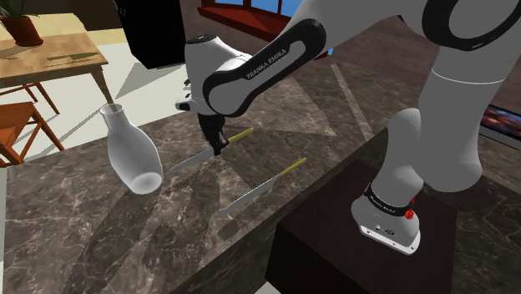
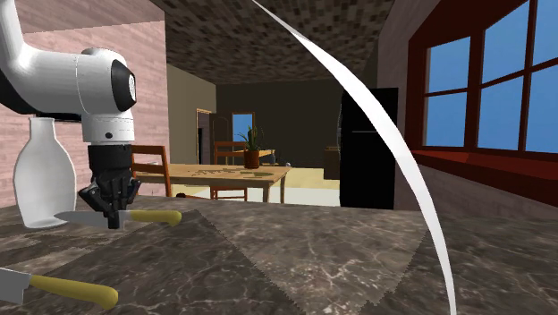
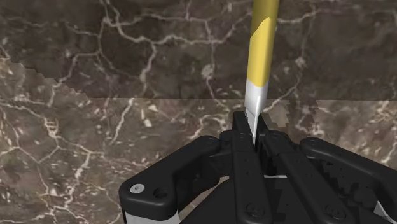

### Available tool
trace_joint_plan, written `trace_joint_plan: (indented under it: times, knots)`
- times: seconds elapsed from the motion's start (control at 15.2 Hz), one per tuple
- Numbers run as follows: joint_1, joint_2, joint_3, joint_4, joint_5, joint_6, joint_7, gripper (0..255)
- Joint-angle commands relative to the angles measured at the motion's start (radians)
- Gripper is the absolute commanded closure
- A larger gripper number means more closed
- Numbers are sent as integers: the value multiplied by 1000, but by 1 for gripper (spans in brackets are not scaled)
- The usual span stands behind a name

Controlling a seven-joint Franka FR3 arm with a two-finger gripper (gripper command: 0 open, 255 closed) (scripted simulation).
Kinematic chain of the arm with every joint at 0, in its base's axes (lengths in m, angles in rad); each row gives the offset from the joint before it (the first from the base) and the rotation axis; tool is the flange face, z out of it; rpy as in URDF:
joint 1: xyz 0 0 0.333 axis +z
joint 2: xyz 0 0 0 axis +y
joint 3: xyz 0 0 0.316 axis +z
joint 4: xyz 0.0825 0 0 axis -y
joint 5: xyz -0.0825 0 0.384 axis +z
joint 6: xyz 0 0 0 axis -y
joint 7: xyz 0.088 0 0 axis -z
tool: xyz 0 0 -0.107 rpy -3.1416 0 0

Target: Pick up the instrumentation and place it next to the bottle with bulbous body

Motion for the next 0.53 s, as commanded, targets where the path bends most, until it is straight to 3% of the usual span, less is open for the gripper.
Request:
trace_joint_plan:
  times: [0.0,0.13,0.2,0.46]
  knots:
    - [0,0,0,0,0,1,0,255]
    - [0,0,0,0,0,0,0,255]
    - [0,0,0,0,0,0,0,0]
    - [0,0,0,0,0,0,0,0]
